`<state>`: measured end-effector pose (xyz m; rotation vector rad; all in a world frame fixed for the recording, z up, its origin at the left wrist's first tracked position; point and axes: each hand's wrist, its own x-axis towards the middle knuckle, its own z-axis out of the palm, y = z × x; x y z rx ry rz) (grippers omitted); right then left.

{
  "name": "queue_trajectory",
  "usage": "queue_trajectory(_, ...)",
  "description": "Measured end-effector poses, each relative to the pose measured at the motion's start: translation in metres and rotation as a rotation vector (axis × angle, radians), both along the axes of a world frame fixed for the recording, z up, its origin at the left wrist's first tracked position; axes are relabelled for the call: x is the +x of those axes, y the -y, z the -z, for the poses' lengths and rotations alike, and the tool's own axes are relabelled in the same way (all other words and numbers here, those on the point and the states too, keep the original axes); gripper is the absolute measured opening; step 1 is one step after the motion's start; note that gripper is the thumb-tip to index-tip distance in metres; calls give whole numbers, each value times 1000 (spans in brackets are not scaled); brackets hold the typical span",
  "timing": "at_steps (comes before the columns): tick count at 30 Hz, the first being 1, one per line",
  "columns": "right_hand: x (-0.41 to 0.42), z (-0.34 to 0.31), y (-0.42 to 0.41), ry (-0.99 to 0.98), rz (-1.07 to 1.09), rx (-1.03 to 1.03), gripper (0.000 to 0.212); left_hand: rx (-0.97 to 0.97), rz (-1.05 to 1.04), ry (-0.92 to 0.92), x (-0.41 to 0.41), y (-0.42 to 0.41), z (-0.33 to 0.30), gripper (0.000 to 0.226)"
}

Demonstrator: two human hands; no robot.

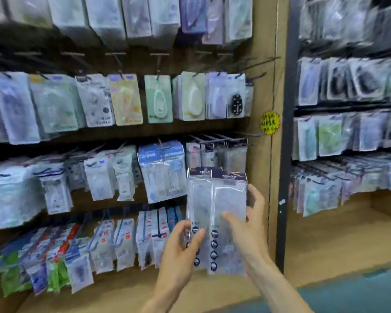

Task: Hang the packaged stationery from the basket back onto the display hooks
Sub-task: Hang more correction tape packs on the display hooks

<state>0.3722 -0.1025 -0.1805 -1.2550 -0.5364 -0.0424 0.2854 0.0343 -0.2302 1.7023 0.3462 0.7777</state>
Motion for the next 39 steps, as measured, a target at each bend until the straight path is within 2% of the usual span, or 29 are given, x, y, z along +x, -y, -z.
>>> queue_trajectory(2,16,-4,4,58,2,-34,81,13,-27,26,11,-1,-10,29)
queue_trajectory(5,44,-17,11,141,36,-80,83,39,-76,34,25,-3,-19,45)
queue_trajectory(6,54,-24,13,175,48,-85,83,49,-98,30,28,-3,-22,44)
queue_trajectory(10,93,-55,21,258,84,-132,80,65,-114,39,41,-1,-28,27)
queue_trajectory(13,117,-65,25,244,96,-183,79,54,-90,49,47,4,-32,15)
queue_trajectory(21,153,-56,21,224,38,-277,98,108,-59,60,57,18,-29,8)
queue_trajectory(26,153,-65,21,189,28,-334,92,117,-47,53,64,17,-27,11)
queue_trajectory(36,199,-86,-23,130,47,-617,88,102,-10,47,70,20,-36,16)
queue_trajectory(39,181,-80,-18,151,156,-589,70,97,0,43,75,21,-37,18)
